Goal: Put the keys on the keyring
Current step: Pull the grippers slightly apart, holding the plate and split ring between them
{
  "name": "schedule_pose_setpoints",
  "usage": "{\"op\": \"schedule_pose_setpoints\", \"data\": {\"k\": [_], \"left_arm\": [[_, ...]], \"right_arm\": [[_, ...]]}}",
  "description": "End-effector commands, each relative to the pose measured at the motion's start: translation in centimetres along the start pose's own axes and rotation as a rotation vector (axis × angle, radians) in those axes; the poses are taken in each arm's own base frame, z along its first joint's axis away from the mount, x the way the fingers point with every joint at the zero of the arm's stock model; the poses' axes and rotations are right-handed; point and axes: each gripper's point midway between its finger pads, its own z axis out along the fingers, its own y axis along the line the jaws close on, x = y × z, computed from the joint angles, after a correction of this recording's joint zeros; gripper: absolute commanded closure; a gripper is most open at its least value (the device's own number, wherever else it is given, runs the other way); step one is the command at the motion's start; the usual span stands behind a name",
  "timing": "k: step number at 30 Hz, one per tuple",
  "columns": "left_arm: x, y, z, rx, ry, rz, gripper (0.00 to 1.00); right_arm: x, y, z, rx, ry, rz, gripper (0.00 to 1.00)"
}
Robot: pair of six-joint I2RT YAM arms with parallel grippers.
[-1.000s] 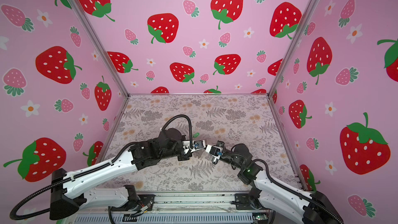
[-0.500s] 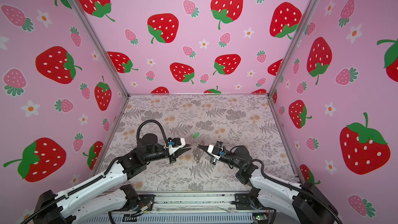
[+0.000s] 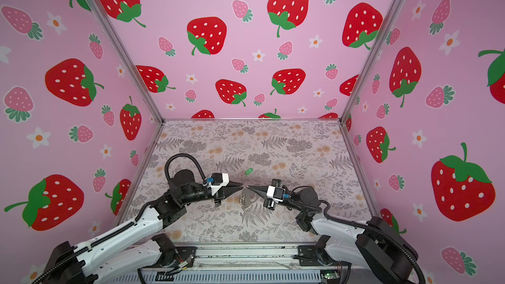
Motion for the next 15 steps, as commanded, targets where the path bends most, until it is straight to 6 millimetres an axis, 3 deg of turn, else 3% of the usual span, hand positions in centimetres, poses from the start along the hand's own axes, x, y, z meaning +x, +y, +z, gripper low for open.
{"op": "schedule_pose_setpoints", "data": {"k": [1,15], "left_arm": [[-1.8,-0.5,-0.3,0.035,-0.067,0.022,0.85],[-3.5,-1.5,-0.4,0.1,-0.116,0.027,0.85]], "right_arm": [[-2.4,-0.1,0.4,-0.025,-0.085,-0.044,1.0],[-2.8,0.4,1.3,-0.096,-0.091,-0.01,1.0]]}}
